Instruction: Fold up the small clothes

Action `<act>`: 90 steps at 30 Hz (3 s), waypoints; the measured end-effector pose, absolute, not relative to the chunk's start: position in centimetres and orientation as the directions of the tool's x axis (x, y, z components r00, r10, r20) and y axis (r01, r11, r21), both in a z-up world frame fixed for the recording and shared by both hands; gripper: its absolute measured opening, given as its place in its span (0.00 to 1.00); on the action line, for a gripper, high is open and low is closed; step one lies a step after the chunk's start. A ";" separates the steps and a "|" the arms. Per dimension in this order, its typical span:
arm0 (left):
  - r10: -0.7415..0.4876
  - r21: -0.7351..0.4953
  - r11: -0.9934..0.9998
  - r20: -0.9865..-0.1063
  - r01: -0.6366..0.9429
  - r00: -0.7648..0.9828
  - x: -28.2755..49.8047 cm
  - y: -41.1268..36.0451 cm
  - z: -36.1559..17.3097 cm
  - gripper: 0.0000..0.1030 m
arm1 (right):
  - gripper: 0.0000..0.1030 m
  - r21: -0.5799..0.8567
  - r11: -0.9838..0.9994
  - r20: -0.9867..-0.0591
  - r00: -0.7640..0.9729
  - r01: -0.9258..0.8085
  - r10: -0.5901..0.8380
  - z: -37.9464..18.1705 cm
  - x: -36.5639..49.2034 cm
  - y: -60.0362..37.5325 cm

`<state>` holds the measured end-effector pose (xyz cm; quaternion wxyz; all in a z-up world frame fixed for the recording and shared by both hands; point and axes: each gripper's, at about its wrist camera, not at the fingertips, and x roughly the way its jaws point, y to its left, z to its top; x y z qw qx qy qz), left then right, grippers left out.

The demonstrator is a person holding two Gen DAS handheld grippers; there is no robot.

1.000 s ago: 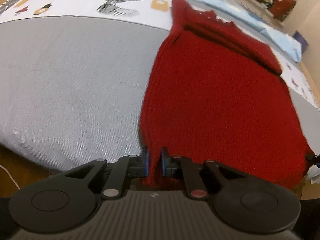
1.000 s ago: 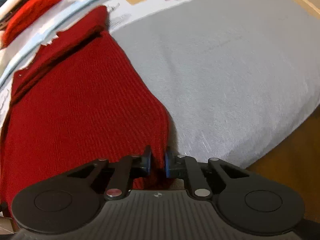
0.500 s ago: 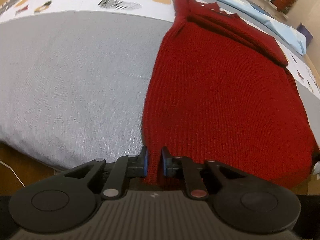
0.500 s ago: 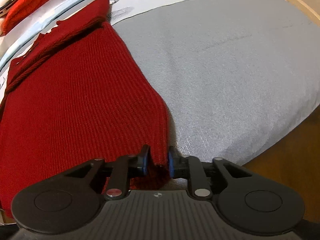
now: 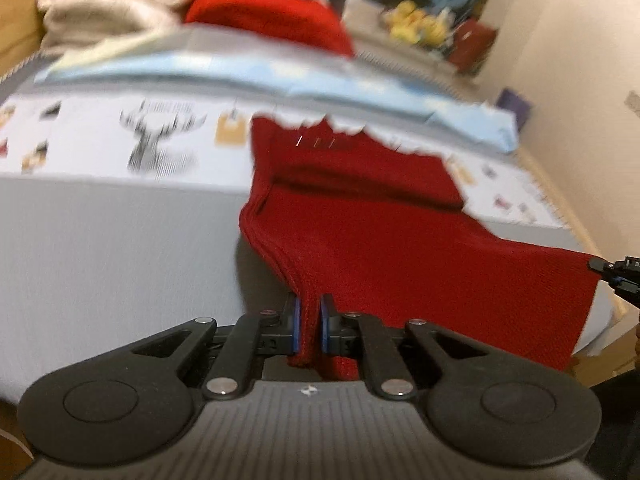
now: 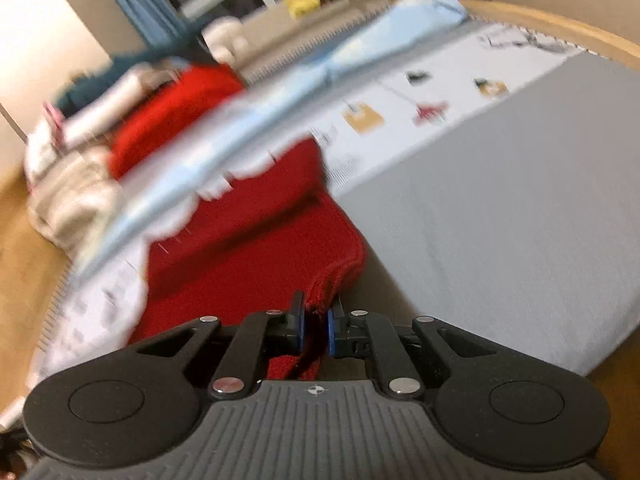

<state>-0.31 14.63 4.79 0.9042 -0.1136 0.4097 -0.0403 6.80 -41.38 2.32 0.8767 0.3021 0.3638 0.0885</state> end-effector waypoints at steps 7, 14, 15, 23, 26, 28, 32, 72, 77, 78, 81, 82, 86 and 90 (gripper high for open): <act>-0.238 -0.321 0.947 -0.652 0.022 0.720 -4.8 15.8 10.9 0.08 | 0.09 0.617 0.785 -0.456 0.790 -0.049 0.409 8.0 3.4 -43.4; -0.267 -0.355 0.935 -0.674 0.015 0.689 -8.9 17.4 14.9 0.07 | 0.08 0.654 0.752 -0.410 0.797 -0.082 0.444 11.6 -2.3 -46.4; -0.272 -0.369 0.929 -0.675 0.005 0.686 -8.6 18.0 14.9 0.07 | 0.08 0.659 0.748 -0.411 0.797 -0.076 0.443 11.7 -2.4 -46.6; -0.230 -0.392 0.913 -0.725 -0.114 0.650 4.8 21.5 8.4 0.07 | 0.08 0.653 0.755 -0.533 0.746 0.063 0.399 6.6 8.1 -46.0; -0.201 -0.380 0.911 -0.746 -0.159 0.634 10.7 22.5 4.7 0.07 | 0.08 0.619 0.767 -0.630 0.690 0.168 0.357 1.4 14.4 -45.8; -0.155 -0.365 0.906 -0.758 -0.216 0.633 13.2 23.6 2.3 0.07 | 0.09 0.590 0.782 -0.680 0.646 0.200 0.348 -1.7 17.5 -44.9; -0.200 -0.470 0.813 -0.780 -0.344 0.594 13.8 26.3 -2.8 0.13 | 0.22 0.467 0.851 -0.754 0.611 0.241 0.241 -5.5 19.9 -43.1; -0.098 -0.251 0.923 -0.886 -0.290 0.453 18.7 21.4 -7.8 0.31 | 0.12 0.321 0.917 -0.819 0.555 0.236 0.144 -10.3 24.9 -40.2; -0.184 -0.321 0.906 -0.885 -0.275 0.428 18.6 21.5 -8.8 0.36 | 0.33 0.409 0.867 -0.830 0.511 0.284 0.224 -11.4 25.2 -41.1; -0.191 -0.327 0.905 -0.883 -0.272 0.429 18.7 21.7 -9.0 0.33 | 0.33 0.416 0.863 -0.828 0.512 0.286 0.229 -11.4 25.2 -41.2; -0.181 -0.319 0.914 -0.874 -0.252 0.451 18.7 21.4 -8.5 0.12 | 0.30 0.446 0.844 -0.824 0.505 0.299 0.257 -11.7 25.2 -41.4; -0.172 -0.314 0.918 -0.866 -0.242 0.469 18.5 21.4 -8.0 0.12 | 0.15 0.462 0.839 -0.815 0.510 0.288 0.275 -11.7 25.3 -41.4; -0.166 -0.347 0.913 -0.799 -0.217 0.578 17.0 22.2 -5.3 0.10 | 0.07 0.478 0.848 -0.721 0.655 0.232 0.227 -8.5 23.7 -41.1; -0.135 -0.316 0.920 -0.810 -0.231 0.570 16.2 22.8 -5.2 0.11 | 0.00 0.452 0.873 -0.598 0.788 0.184 0.143 -5.6 22.4 -41.2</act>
